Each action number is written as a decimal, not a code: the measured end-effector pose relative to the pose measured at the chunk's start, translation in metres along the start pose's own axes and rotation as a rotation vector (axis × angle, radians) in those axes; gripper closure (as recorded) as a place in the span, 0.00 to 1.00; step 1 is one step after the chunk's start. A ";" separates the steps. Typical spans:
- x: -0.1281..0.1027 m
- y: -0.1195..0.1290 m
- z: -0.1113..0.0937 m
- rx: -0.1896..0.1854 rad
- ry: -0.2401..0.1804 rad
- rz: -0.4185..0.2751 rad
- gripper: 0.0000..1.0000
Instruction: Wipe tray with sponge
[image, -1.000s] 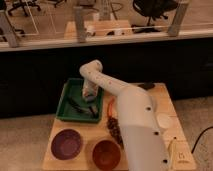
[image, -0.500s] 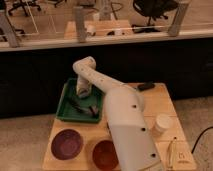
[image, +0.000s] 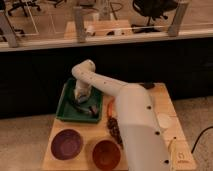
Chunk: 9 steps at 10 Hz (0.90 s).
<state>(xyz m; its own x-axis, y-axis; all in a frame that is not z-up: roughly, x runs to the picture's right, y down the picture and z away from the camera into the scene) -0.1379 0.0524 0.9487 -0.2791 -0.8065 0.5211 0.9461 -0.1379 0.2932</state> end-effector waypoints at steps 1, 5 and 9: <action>-0.006 0.007 -0.001 0.000 -0.004 0.004 1.00; -0.007 0.044 0.007 -0.033 -0.026 0.084 1.00; 0.027 0.056 0.017 -0.038 -0.027 0.133 1.00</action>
<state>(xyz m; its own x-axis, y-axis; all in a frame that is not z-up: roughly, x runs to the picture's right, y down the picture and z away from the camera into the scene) -0.0953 0.0325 0.9932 -0.1543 -0.8034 0.5750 0.9804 -0.0525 0.1898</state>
